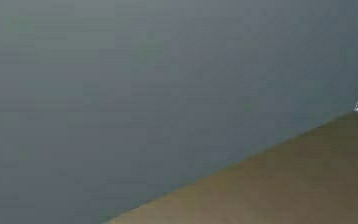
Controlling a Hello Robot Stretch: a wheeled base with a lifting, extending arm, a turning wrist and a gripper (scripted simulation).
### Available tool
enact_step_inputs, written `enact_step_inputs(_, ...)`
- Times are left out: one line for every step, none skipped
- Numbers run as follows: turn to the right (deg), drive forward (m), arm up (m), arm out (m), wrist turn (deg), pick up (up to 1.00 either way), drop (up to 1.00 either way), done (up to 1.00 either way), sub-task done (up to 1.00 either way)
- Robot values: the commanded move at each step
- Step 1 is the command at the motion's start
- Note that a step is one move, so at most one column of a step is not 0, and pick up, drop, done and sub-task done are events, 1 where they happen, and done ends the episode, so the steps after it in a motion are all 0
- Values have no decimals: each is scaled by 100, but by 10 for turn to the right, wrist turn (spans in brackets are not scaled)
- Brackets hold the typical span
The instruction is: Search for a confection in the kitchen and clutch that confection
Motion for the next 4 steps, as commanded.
enact_step_inputs(-450, 0, 0, 0, 0, 0, 0, 0, 0)
enact_step_inputs(-450, 0, 0, 0, 0, 0, 0, 0, 0)
enact_step_inputs(-60, 0, 0, 0, 0, 0, 0, 0, 0)
enact_step_inputs(0, 100, 0, 0, 0, 0, 0, 0, 0)
